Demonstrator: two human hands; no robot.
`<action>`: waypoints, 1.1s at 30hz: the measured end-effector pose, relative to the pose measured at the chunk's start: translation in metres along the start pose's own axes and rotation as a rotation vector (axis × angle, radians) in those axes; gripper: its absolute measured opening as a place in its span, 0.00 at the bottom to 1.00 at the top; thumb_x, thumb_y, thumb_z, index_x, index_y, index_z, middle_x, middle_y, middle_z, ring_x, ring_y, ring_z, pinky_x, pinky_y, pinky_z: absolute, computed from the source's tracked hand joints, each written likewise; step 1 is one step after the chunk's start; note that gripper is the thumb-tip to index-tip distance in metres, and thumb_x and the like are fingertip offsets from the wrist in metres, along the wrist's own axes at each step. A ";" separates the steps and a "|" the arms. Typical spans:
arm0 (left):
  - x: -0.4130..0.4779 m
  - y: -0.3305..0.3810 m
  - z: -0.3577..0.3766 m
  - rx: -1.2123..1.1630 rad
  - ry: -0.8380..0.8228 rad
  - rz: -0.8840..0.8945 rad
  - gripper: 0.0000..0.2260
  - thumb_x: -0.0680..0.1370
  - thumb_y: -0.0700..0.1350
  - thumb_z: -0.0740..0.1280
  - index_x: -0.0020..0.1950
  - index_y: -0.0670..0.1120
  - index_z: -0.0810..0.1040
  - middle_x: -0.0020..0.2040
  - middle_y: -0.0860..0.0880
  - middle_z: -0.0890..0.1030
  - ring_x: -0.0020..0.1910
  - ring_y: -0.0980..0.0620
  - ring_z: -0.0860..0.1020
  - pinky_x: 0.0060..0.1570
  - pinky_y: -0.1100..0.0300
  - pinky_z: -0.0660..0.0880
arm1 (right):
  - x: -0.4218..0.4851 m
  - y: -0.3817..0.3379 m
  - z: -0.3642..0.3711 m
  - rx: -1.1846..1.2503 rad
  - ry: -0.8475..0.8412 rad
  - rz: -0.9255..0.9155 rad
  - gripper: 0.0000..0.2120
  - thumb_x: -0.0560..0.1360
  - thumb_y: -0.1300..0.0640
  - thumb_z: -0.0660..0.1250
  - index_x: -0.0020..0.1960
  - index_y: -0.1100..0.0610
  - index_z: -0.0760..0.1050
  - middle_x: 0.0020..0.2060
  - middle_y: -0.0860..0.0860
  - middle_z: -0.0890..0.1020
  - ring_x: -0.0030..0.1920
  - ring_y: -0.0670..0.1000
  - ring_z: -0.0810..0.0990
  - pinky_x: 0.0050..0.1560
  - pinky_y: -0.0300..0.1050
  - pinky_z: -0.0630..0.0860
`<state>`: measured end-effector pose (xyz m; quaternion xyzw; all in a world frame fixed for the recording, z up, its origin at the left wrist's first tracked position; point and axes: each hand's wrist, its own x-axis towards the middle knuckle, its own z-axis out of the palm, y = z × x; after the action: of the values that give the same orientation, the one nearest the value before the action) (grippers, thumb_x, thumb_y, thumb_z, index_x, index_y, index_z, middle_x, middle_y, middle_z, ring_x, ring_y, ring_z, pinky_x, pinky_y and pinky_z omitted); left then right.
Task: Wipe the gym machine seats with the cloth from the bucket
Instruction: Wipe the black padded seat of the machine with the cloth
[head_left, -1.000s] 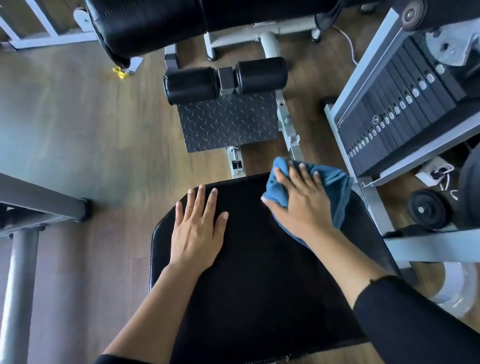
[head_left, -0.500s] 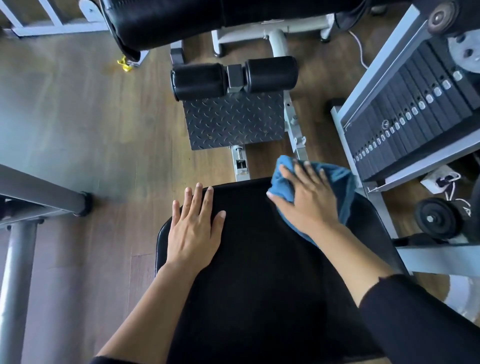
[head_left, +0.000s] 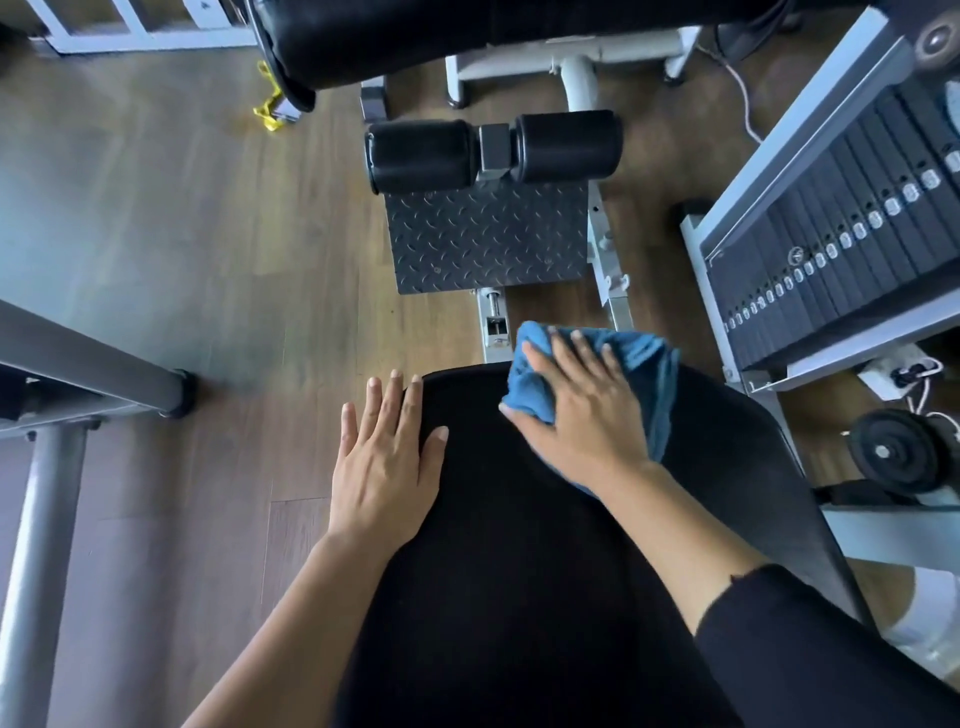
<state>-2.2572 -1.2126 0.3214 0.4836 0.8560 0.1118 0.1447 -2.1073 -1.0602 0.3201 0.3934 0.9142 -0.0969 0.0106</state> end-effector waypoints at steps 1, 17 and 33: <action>-0.001 -0.001 0.000 -0.012 0.007 -0.005 0.30 0.78 0.61 0.42 0.78 0.49 0.50 0.78 0.49 0.50 0.76 0.51 0.42 0.73 0.54 0.38 | -0.001 -0.008 0.001 0.005 -0.011 -0.061 0.36 0.73 0.31 0.49 0.74 0.51 0.63 0.73 0.54 0.64 0.74 0.57 0.61 0.74 0.58 0.53; -0.035 -0.005 -0.009 -0.077 -0.006 -0.084 0.32 0.76 0.63 0.39 0.78 0.51 0.48 0.77 0.53 0.45 0.75 0.55 0.38 0.71 0.59 0.36 | -0.037 -0.033 0.001 0.092 0.015 -0.032 0.35 0.73 0.33 0.54 0.73 0.52 0.66 0.72 0.54 0.66 0.73 0.59 0.63 0.73 0.59 0.56; -0.057 0.004 -0.002 -0.066 0.044 -0.068 0.31 0.76 0.60 0.40 0.78 0.49 0.50 0.78 0.51 0.46 0.75 0.56 0.37 0.71 0.59 0.35 | -0.082 -0.040 -0.001 0.086 -0.013 -0.037 0.36 0.71 0.33 0.57 0.74 0.49 0.62 0.73 0.52 0.65 0.74 0.58 0.60 0.73 0.61 0.53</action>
<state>-2.2270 -1.2593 0.3323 0.4467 0.8706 0.1457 0.1456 -2.0794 -1.1452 0.3356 0.3758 0.9163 -0.1385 -0.0023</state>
